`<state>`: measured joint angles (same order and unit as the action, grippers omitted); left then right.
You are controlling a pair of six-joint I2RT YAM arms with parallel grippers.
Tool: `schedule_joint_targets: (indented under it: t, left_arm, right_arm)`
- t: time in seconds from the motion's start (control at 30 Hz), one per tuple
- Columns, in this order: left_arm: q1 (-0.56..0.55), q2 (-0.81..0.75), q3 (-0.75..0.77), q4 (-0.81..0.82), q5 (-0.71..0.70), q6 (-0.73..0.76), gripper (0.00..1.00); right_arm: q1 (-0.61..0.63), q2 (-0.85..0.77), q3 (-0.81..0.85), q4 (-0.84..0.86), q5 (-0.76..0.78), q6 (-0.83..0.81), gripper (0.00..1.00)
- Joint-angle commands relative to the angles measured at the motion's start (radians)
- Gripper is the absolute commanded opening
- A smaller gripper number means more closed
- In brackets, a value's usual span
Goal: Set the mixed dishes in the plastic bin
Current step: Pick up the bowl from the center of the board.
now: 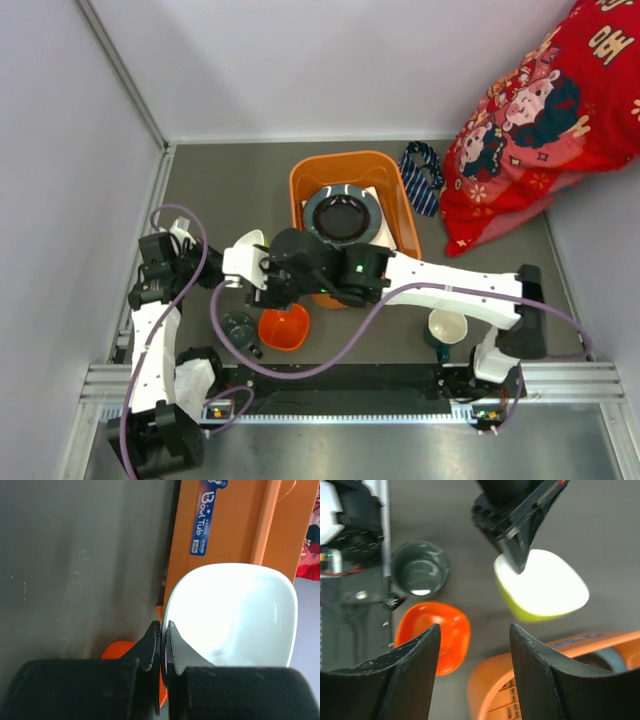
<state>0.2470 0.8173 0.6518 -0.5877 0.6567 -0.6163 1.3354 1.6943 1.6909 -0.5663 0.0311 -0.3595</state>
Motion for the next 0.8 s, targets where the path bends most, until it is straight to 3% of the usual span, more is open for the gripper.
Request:
schedule_joint_targets:
  t: [0.0, 0.37, 0.77]
  left_arm:
    - [-0.005, 0.032, 0.003, 0.107, -0.003, -0.028, 0.0]
    - [-0.008, 0.069, 0.045, 0.112, -0.012, -0.005, 0.0]
    - [-0.008, 0.034, 0.039, 0.088, -0.006, 0.0, 0.0]
  right_arm:
    - [0.048, -0.122, -0.115, 0.013, -0.077, 0.132, 0.57]
    - [0.189, -0.071, -0.278, 0.075, -0.065, 0.252, 0.56]
    - [0.197, 0.054, -0.301, 0.155, -0.034, 0.206, 0.55]
